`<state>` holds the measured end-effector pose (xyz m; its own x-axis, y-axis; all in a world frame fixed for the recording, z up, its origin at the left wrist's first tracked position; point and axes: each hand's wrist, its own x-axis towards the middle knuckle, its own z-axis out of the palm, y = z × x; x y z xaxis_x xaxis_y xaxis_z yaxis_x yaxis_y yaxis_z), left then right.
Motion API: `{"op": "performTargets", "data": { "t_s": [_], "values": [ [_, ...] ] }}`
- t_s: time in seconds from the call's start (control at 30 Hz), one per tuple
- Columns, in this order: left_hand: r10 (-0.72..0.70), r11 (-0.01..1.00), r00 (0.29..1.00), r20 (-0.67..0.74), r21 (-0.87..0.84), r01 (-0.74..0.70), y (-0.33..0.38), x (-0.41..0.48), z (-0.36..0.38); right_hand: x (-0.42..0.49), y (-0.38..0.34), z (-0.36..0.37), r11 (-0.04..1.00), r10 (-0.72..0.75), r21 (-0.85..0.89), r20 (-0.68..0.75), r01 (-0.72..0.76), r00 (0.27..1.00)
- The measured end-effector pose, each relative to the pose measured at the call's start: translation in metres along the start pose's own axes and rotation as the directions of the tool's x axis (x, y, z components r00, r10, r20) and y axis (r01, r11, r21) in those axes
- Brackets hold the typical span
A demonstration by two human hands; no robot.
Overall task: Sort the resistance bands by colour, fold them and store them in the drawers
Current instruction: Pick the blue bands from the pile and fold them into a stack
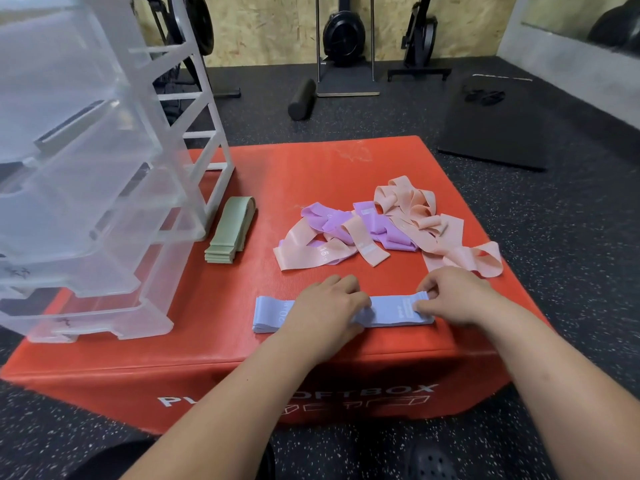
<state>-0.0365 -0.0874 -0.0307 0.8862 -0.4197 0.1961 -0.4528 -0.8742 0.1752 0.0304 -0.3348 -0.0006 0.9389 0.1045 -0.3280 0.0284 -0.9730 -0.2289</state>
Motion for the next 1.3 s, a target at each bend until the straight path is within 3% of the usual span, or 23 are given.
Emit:
{"op": "performTargets", "data": {
  "t_s": [0.2,0.47,0.63,0.7,0.77,0.83,0.93,1.0,1.07,1.17,1.3],
  "values": [
    [-0.011,1.000,1.000,0.010,-0.015,0.011,-0.002,-0.001,0.000,-0.004,-0.007,-0.006,0.999,-0.032,0.004,-0.027,0.032,0.999],
    [-0.025,0.999,1.000,0.016,-0.032,0.026,0.001,-0.002,-0.002,-0.027,-0.010,-0.024,0.970,-0.225,0.030,-0.265,0.241,0.938],
    [-0.060,0.997,0.998,-0.028,-0.048,0.059,0.005,-0.001,-0.001,-0.033,-0.020,-0.020,0.872,-0.230,0.381,-0.237,0.308,0.944],
    [-0.137,0.974,0.986,-0.091,-0.195,0.117,0.009,0.000,-0.006,-0.032,-0.025,-0.015,0.814,-0.199,0.502,-0.234,0.294,0.952],
    [-0.283,0.853,0.956,-0.079,-0.476,0.213,0.016,0.003,-0.016,-0.032,-0.032,-0.011,0.753,-0.182,0.586,-0.251,0.299,0.951],
    [-0.392,0.612,0.918,0.055,-0.729,0.305,0.022,0.007,-0.028,-0.034,-0.043,-0.007,0.688,-0.169,0.656,-0.273,0.312,0.947],
    [-0.467,0.275,0.857,0.217,-0.886,0.374,0.028,0.007,-0.047,-0.040,-0.061,-0.003,0.650,-0.180,0.687,-0.277,0.326,0.944],
    [-0.499,0.146,0.823,0.271,-0.910,0.388,0.025,0.003,-0.057,-0.045,-0.071,-0.001,0.608,-0.247,0.716,-0.240,0.343,0.939],
    [-0.521,0.133,0.806,0.281,-0.906,0.402,0.015,-0.002,-0.061,-0.049,-0.078,0.001,0.566,-0.345,0.730,-0.214,0.384,0.914],
    [-0.573,0.192,0.771,0.279,-0.868,0.457,-0.004,-0.009,-0.059,-0.049,-0.085,0.005,0.560,-0.439,0.693,-0.217,0.454,0.872],
    [-0.641,0.248,0.711,0.289,-0.799,0.547,-0.017,-0.020,-0.067,-0.037,-0.088,0.020,0.696,-0.485,0.423,-0.318,0.580,0.815]
  ]
}}
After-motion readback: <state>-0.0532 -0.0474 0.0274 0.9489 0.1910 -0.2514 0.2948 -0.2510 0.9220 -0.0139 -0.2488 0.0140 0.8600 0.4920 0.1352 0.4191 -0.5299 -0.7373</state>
